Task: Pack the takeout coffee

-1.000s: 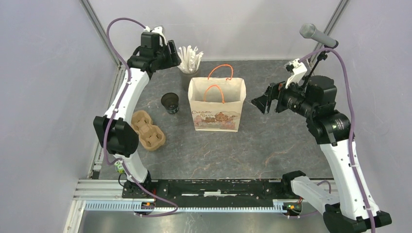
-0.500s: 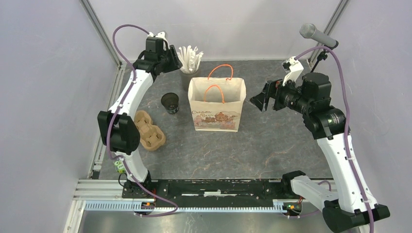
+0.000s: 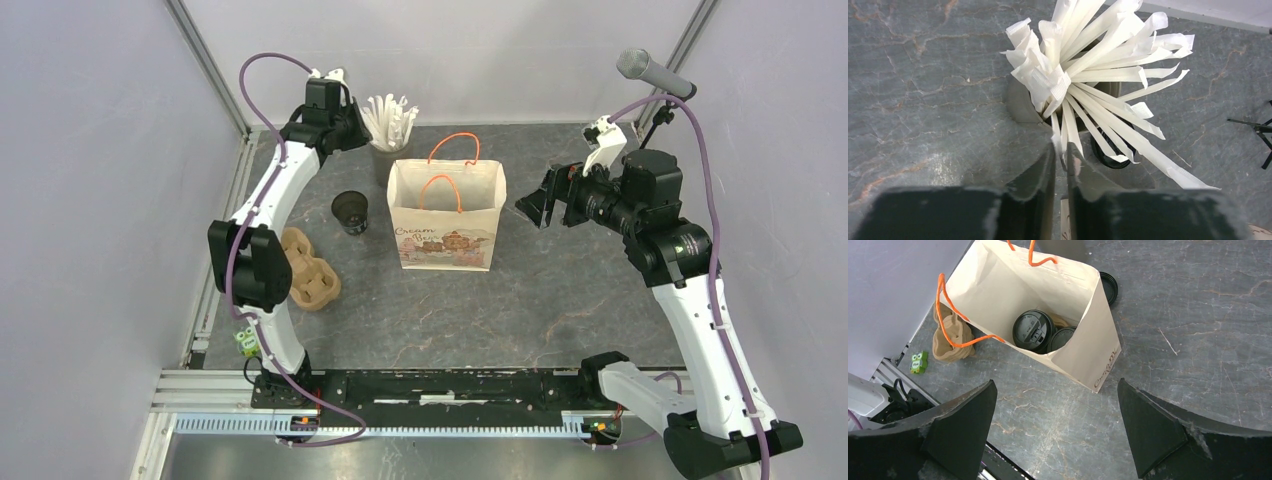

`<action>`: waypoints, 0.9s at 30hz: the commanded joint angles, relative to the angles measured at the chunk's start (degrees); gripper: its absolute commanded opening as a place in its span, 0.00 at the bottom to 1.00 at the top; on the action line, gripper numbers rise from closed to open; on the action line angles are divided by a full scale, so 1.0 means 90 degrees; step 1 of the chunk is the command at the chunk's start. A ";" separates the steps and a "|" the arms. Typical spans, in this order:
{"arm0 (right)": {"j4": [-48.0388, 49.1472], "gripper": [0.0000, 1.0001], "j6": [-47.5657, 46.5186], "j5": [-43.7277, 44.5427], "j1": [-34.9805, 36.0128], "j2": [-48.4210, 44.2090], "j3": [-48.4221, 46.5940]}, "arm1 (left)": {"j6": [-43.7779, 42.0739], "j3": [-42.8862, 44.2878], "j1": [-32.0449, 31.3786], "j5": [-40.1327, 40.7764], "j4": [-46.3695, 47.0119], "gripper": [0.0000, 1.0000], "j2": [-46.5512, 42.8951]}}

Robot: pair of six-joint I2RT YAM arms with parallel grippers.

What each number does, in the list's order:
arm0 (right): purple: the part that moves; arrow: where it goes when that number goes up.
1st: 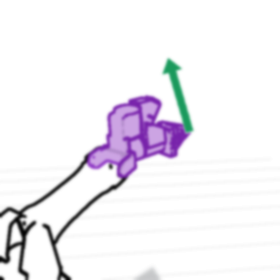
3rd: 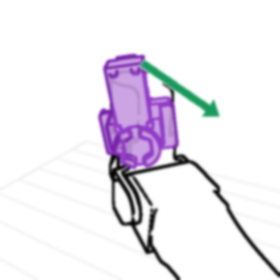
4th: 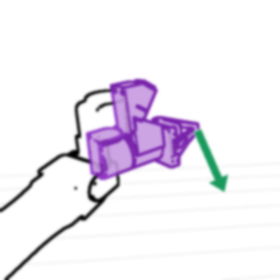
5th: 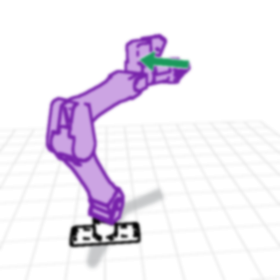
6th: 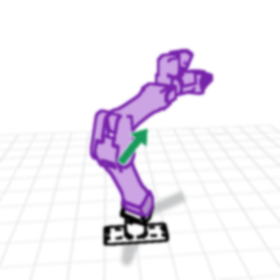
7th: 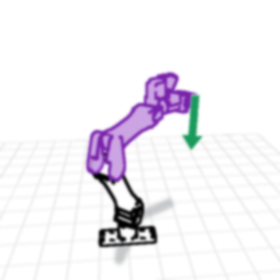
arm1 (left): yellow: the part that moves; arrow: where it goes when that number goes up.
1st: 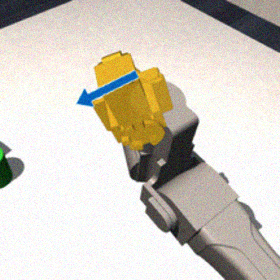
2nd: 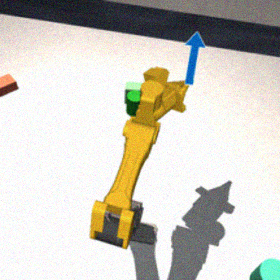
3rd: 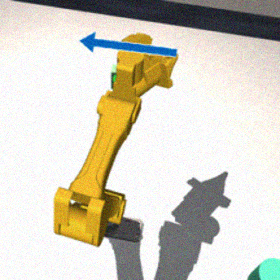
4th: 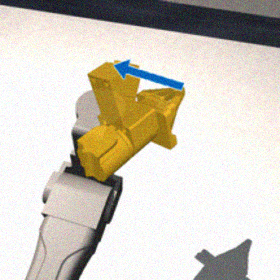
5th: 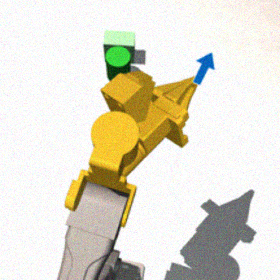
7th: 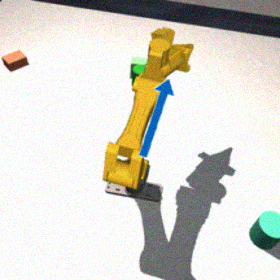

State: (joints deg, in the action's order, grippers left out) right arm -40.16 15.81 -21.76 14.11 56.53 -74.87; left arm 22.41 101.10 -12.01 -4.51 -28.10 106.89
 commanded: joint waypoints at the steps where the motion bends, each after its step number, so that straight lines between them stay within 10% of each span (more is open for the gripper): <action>1: 0.0099 0.97 0.0030 0.0085 -0.0020 -0.0047 -0.0158 | -0.0287 0.0431 0.0015 0.0096 0.0259 0.13 0.0004; 9: 0.0097 0.98 -0.0005 0.0108 -0.0016 -0.0014 -0.0178 | -0.0420 0.0745 0.0016 0.0021 -0.0092 0.02 -0.0141; 18: 0.0202 0.97 0.0120 0.0092 -0.0016 -0.0040 -0.0071 | -0.0546 0.0935 0.0016 -0.0036 -0.0590 0.17 -0.0289; 20: 0.0251 0.97 0.0154 0.0074 -0.0015 -0.0041 -0.0034 | -0.0676 0.0926 0.0016 -0.0182 -0.0635 0.03 -0.0302; 27: 0.0239 0.97 0.0176 0.0050 -0.0015 -0.0017 -0.0035 | -0.0716 0.0908 0.0016 -0.0121 -0.0684 0.02 -0.0554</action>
State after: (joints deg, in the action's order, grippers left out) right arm -40.29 16.86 -21.52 14.11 56.53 -74.85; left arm 18.74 107.20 -12.01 -5.13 -34.37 106.74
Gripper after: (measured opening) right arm 0.975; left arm 0.034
